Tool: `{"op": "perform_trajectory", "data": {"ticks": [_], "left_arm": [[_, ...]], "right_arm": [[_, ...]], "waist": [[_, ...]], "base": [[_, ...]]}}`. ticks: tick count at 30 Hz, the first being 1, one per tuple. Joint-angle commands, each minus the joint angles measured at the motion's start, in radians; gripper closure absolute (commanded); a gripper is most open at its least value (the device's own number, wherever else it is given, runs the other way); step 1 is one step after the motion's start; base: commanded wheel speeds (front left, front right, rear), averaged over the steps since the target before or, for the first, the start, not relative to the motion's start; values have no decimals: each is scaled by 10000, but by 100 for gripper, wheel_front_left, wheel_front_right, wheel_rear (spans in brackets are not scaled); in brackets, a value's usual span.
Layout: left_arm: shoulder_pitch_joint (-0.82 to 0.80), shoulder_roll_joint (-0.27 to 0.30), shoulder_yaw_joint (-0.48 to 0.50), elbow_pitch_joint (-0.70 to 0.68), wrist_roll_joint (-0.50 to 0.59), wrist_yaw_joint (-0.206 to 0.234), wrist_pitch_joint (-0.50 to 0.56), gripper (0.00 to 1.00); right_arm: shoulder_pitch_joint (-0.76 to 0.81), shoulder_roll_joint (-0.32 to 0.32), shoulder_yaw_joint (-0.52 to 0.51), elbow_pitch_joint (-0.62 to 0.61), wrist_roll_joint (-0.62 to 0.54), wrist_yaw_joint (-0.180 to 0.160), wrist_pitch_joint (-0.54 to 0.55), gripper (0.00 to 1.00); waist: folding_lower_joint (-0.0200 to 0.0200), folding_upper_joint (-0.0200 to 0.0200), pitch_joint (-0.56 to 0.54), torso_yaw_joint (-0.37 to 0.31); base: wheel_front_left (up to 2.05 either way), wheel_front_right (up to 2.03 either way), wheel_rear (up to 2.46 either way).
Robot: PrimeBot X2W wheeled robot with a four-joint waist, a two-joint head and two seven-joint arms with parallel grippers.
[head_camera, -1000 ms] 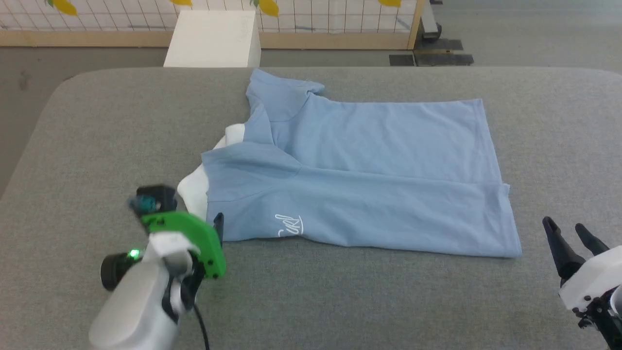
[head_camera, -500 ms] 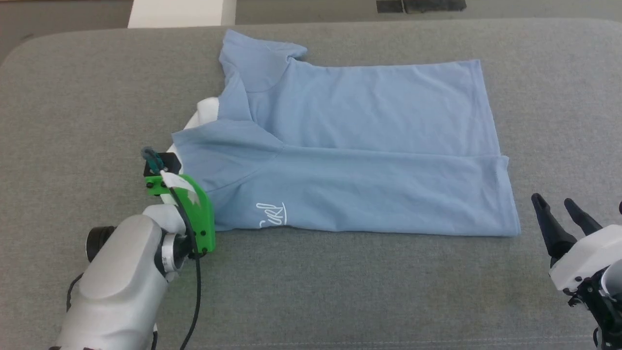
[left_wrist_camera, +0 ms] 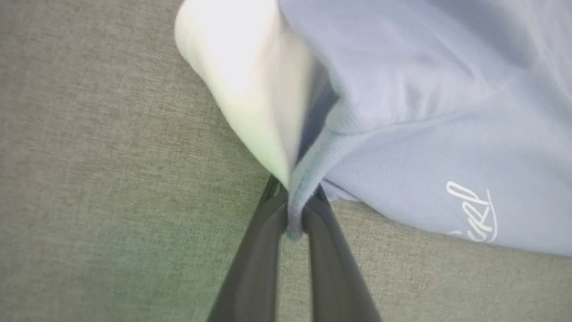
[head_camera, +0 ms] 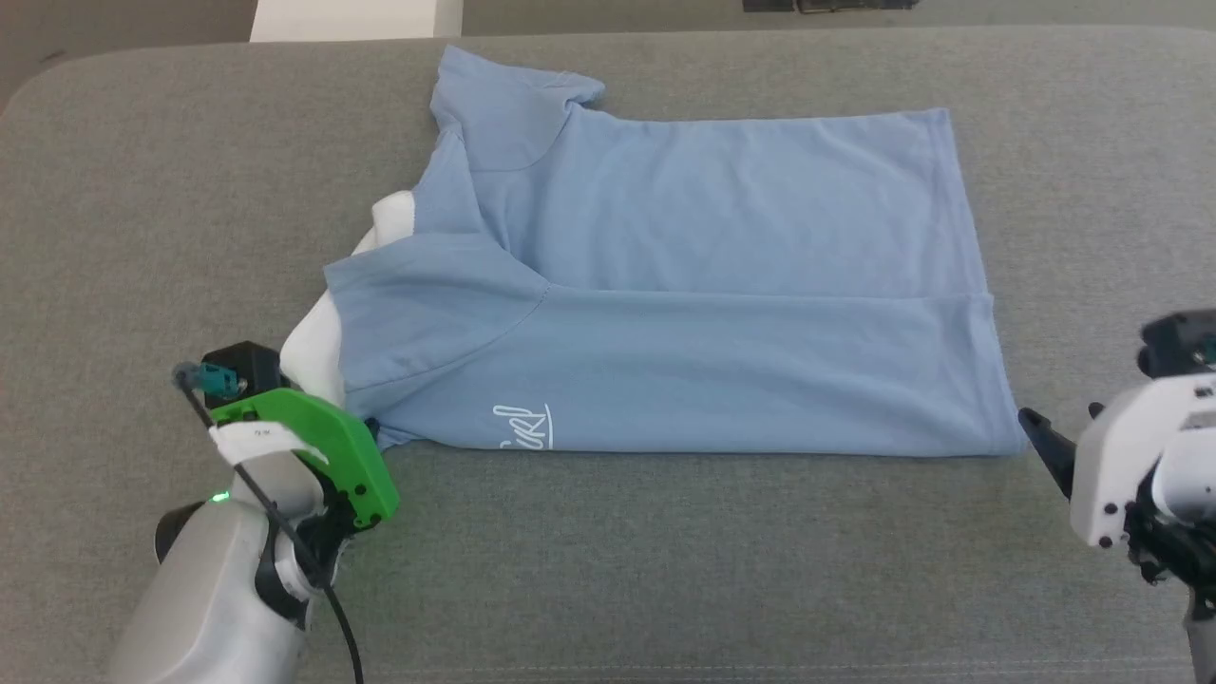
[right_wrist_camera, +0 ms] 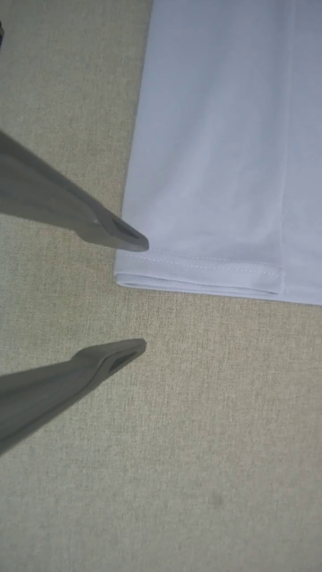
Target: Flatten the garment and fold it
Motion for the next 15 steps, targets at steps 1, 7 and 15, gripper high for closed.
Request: {"op": "perform_trajectory", "data": {"ticks": [1, 7, 15], "left_arm": [[271, 104, 90, -240, -109, 134, -100, 100], [627, 54, 94, -1101, -126, 341, -163, 100], [595, -74, 10, -1239, -212, 306, -169, 100]], "right_arm": [[-361, -86, 186, 74, -245, -13, 480, 0], [-1147, -391, 941, 627, -869, -13, 1923, 0], [-1352, -491, 1809, 1632, -949, -13, 2549, 0]], "waist": [[0, -1, 156, 166], [0, -1, 550, 456], [0, -1, 882, 507]], "base": [[0, 0, 0], [0, 0, 0], [0, 0, 0]]}}
